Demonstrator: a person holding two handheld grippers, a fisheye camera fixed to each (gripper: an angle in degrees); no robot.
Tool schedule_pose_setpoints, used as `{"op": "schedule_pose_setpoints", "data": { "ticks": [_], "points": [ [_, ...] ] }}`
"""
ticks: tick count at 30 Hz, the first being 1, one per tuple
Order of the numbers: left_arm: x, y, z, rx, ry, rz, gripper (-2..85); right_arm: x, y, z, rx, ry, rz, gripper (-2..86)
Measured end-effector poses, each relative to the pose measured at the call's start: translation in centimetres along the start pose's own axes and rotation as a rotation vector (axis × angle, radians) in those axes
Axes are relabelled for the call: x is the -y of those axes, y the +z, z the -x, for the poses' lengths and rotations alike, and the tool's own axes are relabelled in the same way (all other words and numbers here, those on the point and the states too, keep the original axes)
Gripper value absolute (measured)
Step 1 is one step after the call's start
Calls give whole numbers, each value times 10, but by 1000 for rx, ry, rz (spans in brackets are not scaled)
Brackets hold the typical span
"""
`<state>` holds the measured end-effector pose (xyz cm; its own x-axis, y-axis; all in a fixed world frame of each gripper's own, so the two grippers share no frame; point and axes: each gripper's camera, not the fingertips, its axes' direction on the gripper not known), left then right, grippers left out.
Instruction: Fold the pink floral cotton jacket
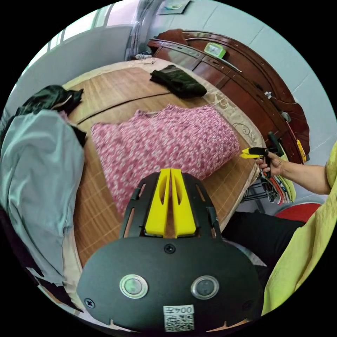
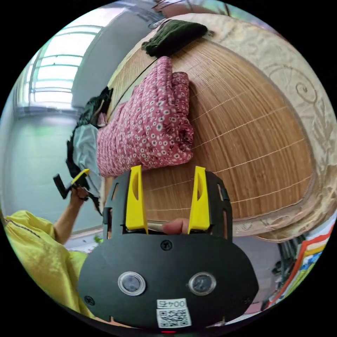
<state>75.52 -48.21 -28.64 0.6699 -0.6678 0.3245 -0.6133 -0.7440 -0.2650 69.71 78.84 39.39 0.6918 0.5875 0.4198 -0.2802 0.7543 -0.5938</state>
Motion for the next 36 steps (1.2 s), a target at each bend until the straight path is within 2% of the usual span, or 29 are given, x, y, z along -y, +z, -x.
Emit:
{"op": "schedule_pose_setpoints", "data": {
  "ticks": [5,7,11,16,20,24,31,36],
  "points": [
    [80,63,-74,123,52,-42,2,1,-14,-43,111,44,-1,212],
    [99,83,-80,201,-5,-41,2,2,-17,-58,169,47,18,211],
    [132,126,-81,216,-122,-18,2,3,-23,-76,199,42,17,211],
    [149,168,-85,292,-167,68,1,0,-37,-101,298,79,-54,216],
    [143,189,-96,373,-188,17,1,3,-43,-113,347,106,-84,209],
    [149,194,-98,383,-191,20,0,12,-47,-116,343,80,-65,208],
    [156,142,-85,181,-207,-30,1,38,-93,-139,312,-18,-71,213],
    [122,105,-111,209,-187,-103,1,88,-86,-141,323,-112,43,228]
  ]
}}
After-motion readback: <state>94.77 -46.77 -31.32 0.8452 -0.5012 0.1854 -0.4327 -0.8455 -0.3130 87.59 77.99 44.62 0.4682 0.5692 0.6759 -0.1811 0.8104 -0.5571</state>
